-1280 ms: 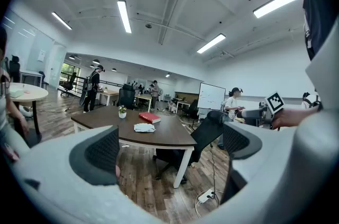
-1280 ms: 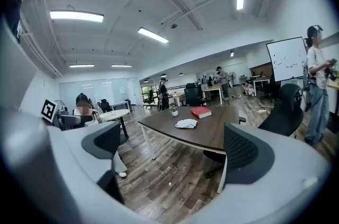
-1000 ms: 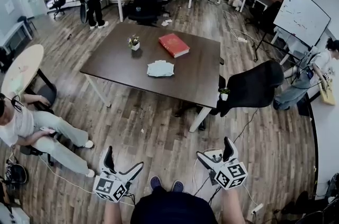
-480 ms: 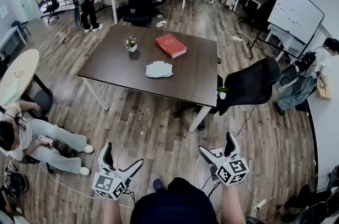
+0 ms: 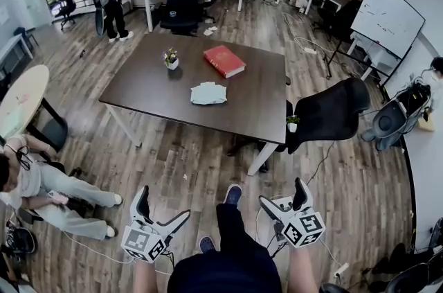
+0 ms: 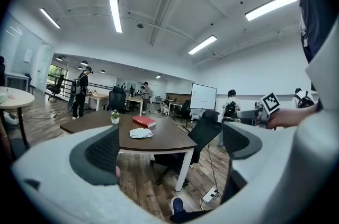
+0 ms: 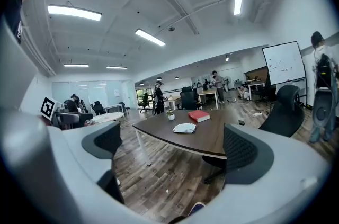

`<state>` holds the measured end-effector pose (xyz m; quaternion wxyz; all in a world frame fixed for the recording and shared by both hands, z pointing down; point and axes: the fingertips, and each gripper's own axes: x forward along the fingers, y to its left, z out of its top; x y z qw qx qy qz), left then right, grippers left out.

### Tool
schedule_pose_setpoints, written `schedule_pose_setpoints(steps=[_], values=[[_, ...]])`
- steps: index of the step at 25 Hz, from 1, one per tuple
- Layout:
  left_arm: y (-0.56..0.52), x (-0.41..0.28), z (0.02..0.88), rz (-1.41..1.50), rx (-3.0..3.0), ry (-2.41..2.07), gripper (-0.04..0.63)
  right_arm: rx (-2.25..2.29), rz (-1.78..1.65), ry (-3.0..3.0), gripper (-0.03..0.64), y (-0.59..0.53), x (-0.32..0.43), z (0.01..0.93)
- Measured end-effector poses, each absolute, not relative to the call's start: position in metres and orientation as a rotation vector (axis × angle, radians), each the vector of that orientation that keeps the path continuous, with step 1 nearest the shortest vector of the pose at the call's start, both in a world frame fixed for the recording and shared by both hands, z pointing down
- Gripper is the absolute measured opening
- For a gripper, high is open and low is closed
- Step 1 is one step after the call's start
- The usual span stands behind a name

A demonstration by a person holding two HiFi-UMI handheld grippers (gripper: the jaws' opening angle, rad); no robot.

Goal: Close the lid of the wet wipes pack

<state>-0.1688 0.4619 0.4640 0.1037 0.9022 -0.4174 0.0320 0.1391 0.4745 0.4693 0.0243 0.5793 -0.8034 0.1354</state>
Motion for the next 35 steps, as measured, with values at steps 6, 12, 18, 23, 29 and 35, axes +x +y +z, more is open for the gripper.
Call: schedule_pose_setpoints(steps=[6,12,18,23,29,35], values=[[0.418,-0.165,0.471,0.116,2.688,-1.249,0.598,1.748,0.395,-2.52,0.601,0.424,0.14,0.483],[0.38,-0.153,0.476,0.129,2.676,-1.248,0.598,1.703,0.442,-2.528,0.601,0.379,0.145,0.497],[0.328,-0.139,0.485,0.131,2.66,-1.251,0.598,1.68,0.447,-2.533,0.601,0.328,0.154,0.505],[0.275,-0.131,0.49,0.149,2.642,-1.264,0.598,1.652,0.453,-2.552,0.601,0.27,0.16,0.506],[0.197,-0.117,0.481,0.162,2.613,-1.31,0.598,1.6,0.471,-2.576,0.601,0.184,0.173,0.501],[0.122,-0.093,0.48,0.168,2.566,-1.356,0.598,1.515,0.515,-2.601,0.601,0.101,0.188,0.5]])
